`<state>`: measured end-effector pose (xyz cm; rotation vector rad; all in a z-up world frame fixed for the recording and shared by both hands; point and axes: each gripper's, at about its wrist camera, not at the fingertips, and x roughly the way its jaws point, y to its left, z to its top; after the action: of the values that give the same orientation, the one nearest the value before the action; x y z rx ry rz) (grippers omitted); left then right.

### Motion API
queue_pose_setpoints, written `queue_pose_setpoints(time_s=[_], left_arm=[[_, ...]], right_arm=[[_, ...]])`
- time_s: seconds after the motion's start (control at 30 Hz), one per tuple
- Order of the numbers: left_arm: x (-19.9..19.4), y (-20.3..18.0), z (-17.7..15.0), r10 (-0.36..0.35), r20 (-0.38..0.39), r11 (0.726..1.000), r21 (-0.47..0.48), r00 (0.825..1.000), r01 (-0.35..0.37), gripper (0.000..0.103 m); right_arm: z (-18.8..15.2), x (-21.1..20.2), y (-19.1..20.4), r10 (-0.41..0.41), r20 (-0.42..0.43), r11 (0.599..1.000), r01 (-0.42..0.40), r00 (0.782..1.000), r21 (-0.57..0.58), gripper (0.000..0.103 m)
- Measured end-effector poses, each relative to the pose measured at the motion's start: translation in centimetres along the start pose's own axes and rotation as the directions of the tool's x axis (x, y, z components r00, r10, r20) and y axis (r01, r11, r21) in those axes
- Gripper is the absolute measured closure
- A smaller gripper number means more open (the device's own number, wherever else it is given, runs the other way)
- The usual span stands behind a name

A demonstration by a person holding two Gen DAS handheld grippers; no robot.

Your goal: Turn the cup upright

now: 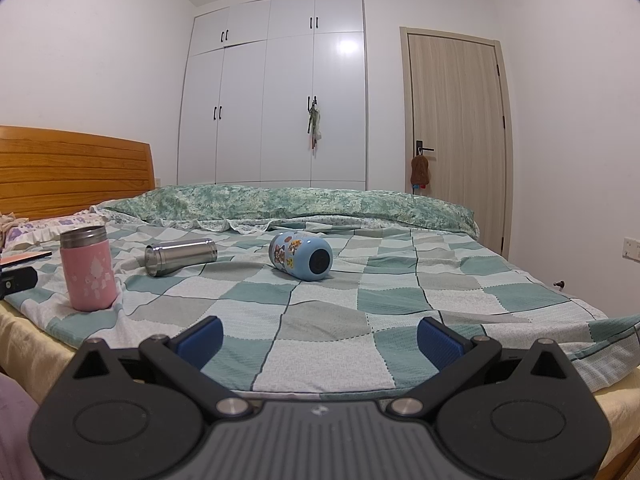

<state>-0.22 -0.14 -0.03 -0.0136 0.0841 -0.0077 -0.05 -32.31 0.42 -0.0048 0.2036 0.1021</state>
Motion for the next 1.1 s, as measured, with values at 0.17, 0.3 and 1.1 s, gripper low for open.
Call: queue_pose_setpoints(time_s=[0.17,0.3,1.1], left_arm=[[0.0,0.0,0.0,0.000,0.000,1.000,0.000,1.000,0.000,0.000],[0.0,0.0,0.0,0.000,0.000,1.000,0.001,1.000,0.000,0.000],[7.7,-3.0,3.4,-0.207,-0.085,0.975,0.070,0.975,0.213,0.000]], right_arm=[[0.0,0.0,0.0,0.000,0.000,1.000,0.000,1.000,-0.001,0.000],[0.0,0.0,0.0,0.000,0.000,1.000,0.000,1.000,0.000,0.000],[4.9,7.2,0.4,0.097,-0.081,0.994,-0.101,0.992,-0.051,0.000]])
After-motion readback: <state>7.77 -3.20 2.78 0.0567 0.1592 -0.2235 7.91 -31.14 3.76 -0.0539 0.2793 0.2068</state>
